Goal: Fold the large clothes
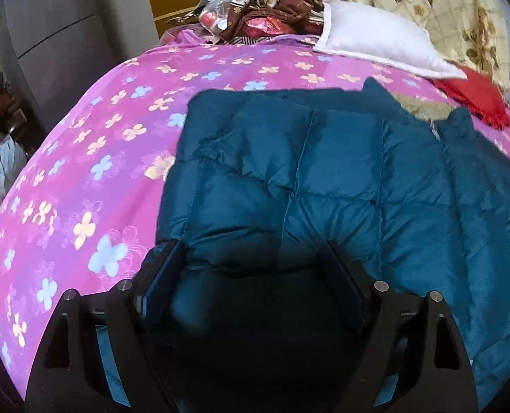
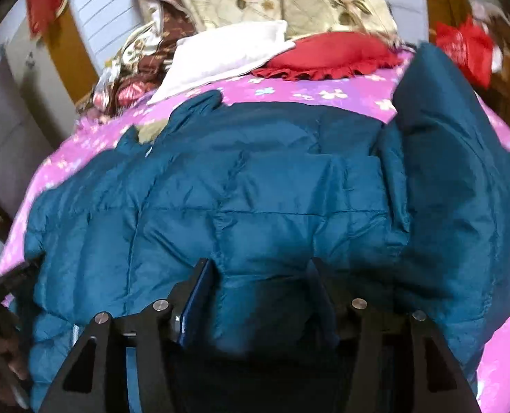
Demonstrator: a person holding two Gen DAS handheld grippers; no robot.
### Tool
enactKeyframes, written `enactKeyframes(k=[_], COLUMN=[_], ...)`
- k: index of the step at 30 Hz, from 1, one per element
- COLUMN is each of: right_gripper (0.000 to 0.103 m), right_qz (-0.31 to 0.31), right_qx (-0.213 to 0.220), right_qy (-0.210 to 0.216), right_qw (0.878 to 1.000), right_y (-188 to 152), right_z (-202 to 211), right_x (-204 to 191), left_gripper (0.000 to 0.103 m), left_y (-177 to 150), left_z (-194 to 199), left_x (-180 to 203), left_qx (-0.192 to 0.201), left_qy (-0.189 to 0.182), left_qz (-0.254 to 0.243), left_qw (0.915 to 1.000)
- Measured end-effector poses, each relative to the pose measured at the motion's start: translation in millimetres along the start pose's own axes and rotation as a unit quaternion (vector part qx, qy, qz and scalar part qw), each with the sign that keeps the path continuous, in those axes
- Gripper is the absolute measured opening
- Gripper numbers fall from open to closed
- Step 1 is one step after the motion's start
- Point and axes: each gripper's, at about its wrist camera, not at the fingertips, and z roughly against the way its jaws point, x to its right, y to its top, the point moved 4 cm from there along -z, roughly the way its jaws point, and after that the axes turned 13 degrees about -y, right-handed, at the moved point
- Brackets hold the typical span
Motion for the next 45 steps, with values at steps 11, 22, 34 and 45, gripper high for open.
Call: enactKeyframes(k=[11, 22, 34, 45], right_gripper=[0.096, 0.086, 0.051, 0.015], right_qz=[-0.130, -0.257, -0.081, -0.103], right_qx=[0.131, -0.028, -0.010, 0.103], right_qy=[-0.180, -0.192, -0.200, -0.350], right_qw=[0.966, 0.947, 0.976, 0.926], right_y=[31, 6, 20, 25], right_z=[81, -4, -23, 97], right_x=[201, 443, 394, 372], left_gripper=[0.082, 0.082, 0.082, 0.082], left_y=[6, 4, -2, -1], left_z=[39, 38, 26, 26], left_x=[0, 8, 12, -4], left_qx=[0.040, 0.039, 0.019, 0.009], left_qy=[-0.061, -0.058, -0.045, -0.034], left_qz=[0.033, 0.027, 0.020, 0.038], left_qw=[0.9968, 0.9972, 0.9986, 0.9986])
